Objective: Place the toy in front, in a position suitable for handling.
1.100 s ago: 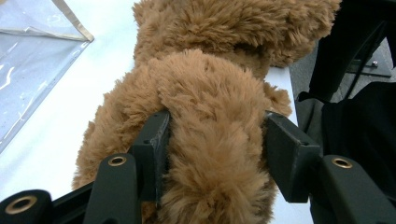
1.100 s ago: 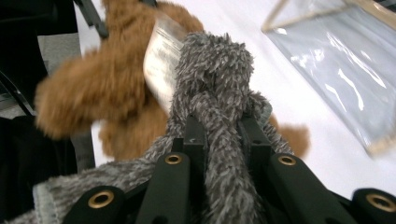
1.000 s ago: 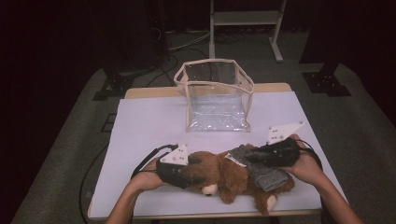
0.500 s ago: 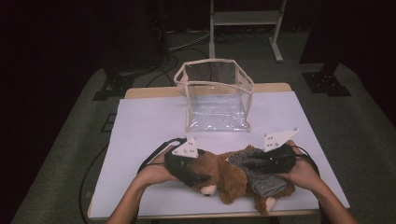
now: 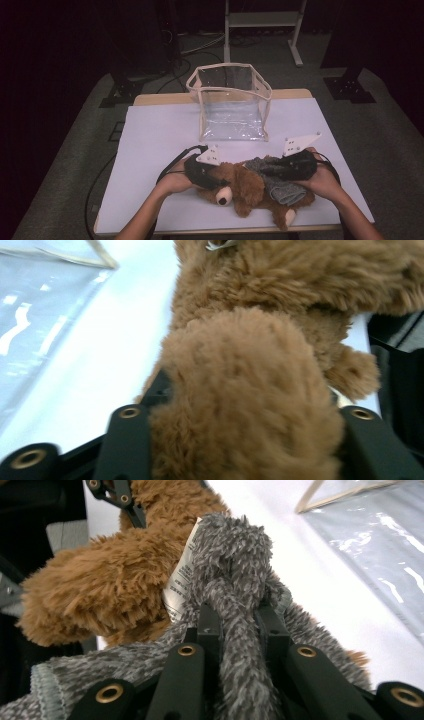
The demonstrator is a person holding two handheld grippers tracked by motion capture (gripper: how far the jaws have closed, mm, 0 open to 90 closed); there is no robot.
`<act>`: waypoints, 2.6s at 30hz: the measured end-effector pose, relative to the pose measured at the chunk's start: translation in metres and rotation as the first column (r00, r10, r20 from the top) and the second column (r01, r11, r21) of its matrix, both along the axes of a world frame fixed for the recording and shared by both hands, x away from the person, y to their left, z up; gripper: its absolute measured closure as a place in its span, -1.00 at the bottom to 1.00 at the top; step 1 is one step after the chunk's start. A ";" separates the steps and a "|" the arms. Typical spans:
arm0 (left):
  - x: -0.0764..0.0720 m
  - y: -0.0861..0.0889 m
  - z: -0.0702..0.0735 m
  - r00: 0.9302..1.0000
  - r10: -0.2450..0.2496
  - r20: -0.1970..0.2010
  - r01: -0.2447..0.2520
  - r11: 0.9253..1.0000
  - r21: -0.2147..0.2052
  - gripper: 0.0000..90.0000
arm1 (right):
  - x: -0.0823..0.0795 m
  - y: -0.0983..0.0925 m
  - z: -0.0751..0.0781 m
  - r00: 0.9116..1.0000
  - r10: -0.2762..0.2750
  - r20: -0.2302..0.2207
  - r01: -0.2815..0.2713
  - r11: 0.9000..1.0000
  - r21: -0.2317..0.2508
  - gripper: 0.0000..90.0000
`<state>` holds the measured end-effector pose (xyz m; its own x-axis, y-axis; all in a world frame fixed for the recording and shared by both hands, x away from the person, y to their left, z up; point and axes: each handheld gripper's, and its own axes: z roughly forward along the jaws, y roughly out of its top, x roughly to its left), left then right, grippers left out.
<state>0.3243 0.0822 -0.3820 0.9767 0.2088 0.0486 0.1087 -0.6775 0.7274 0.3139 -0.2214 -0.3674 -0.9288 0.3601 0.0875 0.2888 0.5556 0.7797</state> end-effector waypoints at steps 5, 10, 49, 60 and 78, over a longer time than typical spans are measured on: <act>0.008 0.005 0.006 0.999 0.017 0.040 -0.017 1.000 0.004 0.11 | 0.016 0.001 0.005 1.000 -0.013 -0.027 0.013 1.000 0.027 0.69; 0.019 0.015 0.021 0.990 0.071 0.123 -0.071 0.997 -0.006 0.11 | 0.035 0.010 0.012 1.000 -0.020 -0.015 0.020 1.000 0.005 0.69; -0.018 0.056 0.015 1.000 -0.018 -0.021 0.016 0.996 -0.089 -0.48 | 0.014 0.050 0.009 0.996 0.087 0.015 -0.087 0.995 -0.042 0.69; -0.016 0.042 0.014 0.999 -0.038 -0.023 0.038 0.999 0.005 -0.40 | -0.007 0.047 0.009 0.990 0.136 0.042 -0.134 0.989 -0.064 0.69; -0.017 0.049 0.019 0.998 -0.048 -0.032 0.048 0.999 -0.025 -0.56 | 0.005 0.053 0.011 0.994 0.105 0.039 -0.103 0.993 -0.061 0.69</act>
